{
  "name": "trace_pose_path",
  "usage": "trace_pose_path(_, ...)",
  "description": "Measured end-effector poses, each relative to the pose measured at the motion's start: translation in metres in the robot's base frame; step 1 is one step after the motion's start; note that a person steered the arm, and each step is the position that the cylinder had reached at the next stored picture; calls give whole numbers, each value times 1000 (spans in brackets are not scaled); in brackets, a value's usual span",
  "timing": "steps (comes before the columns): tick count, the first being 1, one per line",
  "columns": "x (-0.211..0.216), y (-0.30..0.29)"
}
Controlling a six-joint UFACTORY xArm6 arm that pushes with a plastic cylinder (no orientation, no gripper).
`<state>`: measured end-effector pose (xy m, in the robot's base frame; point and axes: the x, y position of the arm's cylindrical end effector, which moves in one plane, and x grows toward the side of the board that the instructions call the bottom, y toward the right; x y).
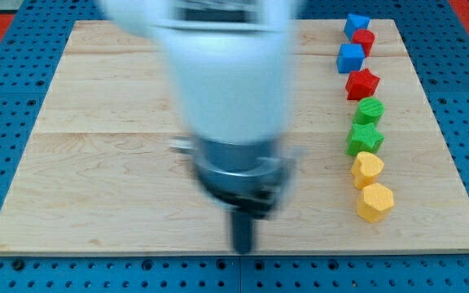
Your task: Push the yellow pentagon towards the center
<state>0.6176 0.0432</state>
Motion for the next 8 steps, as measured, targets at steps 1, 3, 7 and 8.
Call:
trace_pose_path(1, 1, 23)
trace_pose_path(3, -1, 233)
trace_pose_path(7, -25, 120)
trace_pose_path(8, -40, 83)
